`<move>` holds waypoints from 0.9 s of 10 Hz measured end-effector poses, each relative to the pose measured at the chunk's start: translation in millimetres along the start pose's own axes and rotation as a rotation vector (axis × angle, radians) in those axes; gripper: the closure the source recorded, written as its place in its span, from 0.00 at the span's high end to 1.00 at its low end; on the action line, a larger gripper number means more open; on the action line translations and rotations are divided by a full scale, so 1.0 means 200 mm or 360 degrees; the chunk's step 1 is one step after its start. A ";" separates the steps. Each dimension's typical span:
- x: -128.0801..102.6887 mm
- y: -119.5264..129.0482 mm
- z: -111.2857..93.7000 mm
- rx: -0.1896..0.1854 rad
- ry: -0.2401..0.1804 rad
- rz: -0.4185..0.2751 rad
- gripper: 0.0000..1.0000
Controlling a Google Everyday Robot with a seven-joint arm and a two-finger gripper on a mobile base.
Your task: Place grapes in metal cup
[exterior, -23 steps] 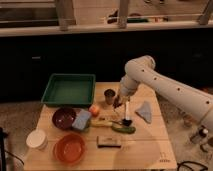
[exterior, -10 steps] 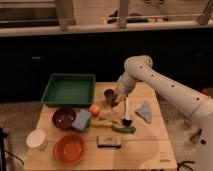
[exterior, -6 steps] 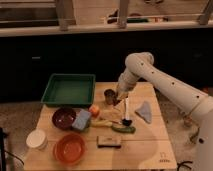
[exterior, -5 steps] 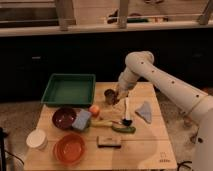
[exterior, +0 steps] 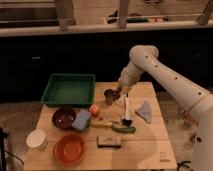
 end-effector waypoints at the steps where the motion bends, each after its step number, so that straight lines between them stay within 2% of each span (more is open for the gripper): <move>1: -0.01 -0.03 -0.01 -0.0012 -0.0024 -0.0080 0.04; 4: -0.01 -0.09 0.00 -0.0062 -0.0108 -0.0220 0.04; 6: -0.03 -0.13 0.02 -0.0101 -0.0135 -0.0286 0.04; 7: -0.05 -0.15 0.03 -0.0129 -0.0140 -0.0337 0.04; 9: -0.07 -0.16 0.06 -0.0171 -0.0105 -0.0431 0.04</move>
